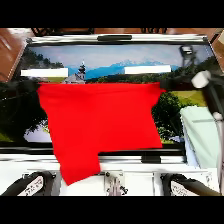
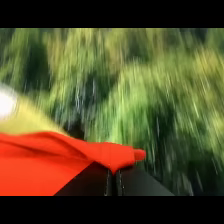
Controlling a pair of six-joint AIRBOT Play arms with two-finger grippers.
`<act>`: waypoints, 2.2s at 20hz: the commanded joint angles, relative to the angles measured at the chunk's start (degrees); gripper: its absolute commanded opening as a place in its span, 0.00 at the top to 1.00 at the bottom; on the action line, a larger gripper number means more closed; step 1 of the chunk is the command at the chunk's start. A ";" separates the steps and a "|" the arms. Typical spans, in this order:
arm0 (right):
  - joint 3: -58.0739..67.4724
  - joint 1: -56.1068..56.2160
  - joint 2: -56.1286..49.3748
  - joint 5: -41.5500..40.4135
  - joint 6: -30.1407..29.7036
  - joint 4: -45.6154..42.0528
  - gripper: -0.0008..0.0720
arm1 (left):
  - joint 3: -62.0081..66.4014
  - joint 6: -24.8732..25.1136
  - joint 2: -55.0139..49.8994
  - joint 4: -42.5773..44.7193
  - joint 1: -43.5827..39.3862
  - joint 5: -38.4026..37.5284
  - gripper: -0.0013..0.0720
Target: Fold the shirts.
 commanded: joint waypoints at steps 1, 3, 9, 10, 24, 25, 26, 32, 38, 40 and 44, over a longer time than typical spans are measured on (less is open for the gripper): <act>1.27 2.80 -11.76 -21.51 -1.20 2.69 0.91 | 3.04 3.72 -15.08 -8.63 -1.97 13.03 0.94; 1.73 2.93 -14.71 -27.78 -0.92 2.45 0.91 | 6.12 3.72 -21.09 -10.93 -2.58 15.87 0.94; 1.73 2.08 -18.29 -30.01 3.41 2.56 0.91 | 8.31 3.96 -26.86 -10.91 -5.97 23.74 0.94; 1.70 2.14 -18.29 -29.62 3.58 2.84 0.91 | 8.31 5.40 -26.84 -10.78 -6.51 23.41 0.94; 1.70 0.26 -15.30 7.28 4.33 -3.06 0.91 | 8.33 6.64 -25.00 10.32 -4.72 -21.84 0.94; 1.70 -0.28 -15.34 8.28 4.72 -2.64 0.91 | 8.31 6.62 -25.03 10.45 -4.72 -21.79 0.94; 1.70 -0.55 -15.47 9.22 4.72 -2.51 0.91 | 8.31 6.62 -25.09 10.93 -4.72 -21.51 0.94; 1.70 -0.79 -17.84 10.78 4.70 0.61 0.91 | 8.13 3.15 -25.57 13.99 -5.01 -18.36 0.94; 1.73 -0.79 -18.23 11.41 4.68 1.53 0.91 | 7.67 1.29 -26.12 14.03 -5.16 -18.95 0.94; 1.73 -0.79 -18.23 12.70 4.63 2.60 0.91 | 7.32 0.15 -26.12 14.05 -5.14 -18.97 0.94; 1.73 -0.81 -18.23 14.43 4.22 2.69 0.88 | 7.19 -0.85 -26.16 14.27 -5.11 -18.95 0.94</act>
